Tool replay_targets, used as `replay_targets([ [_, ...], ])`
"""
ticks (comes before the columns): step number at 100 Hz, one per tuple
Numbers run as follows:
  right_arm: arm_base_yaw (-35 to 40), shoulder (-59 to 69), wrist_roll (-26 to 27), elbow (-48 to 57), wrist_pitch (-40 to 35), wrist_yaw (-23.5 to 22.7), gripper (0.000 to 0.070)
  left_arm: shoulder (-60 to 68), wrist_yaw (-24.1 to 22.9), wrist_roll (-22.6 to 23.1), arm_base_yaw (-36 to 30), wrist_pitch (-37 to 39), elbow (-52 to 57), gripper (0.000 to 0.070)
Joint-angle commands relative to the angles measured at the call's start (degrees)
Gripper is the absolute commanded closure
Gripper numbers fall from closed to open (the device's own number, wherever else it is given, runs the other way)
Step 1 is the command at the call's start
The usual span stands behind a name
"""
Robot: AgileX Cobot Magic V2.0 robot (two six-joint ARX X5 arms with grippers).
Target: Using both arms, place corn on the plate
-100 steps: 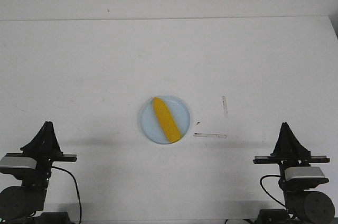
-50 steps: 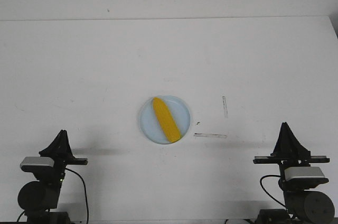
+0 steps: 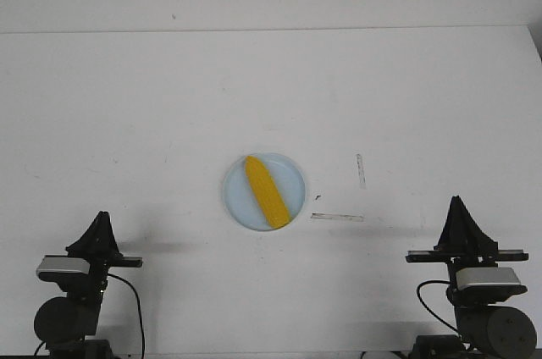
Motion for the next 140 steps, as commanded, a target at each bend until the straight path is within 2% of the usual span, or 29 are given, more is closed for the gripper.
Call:
replay_targets([
  [1,0.07,-0.09,-0.2,0.15,0.61,0.0,0.0693,-0.11,0.09,0.28,0.07,0.83,-1.18,0.0699],
  [116,0.04,-1.2,-0.39,-0.46,-0.28,-0.46,0.0693,-0.04,0.09,0.28,0.07,0.83,-1.18,0.0699],
  [124,0.28,-2.58,-0.44,-2.95,1.55,-2.29,0.0693,-0.04,0.09,0.28,0.07,0.83,-1.18,0.0699],
  [140,0.39,-4.92,-0.39,-10.14,6.47,-1.51,0.0693,-0.04,0.09,0.28,0.07,0.81,-1.18,0.0699],
])
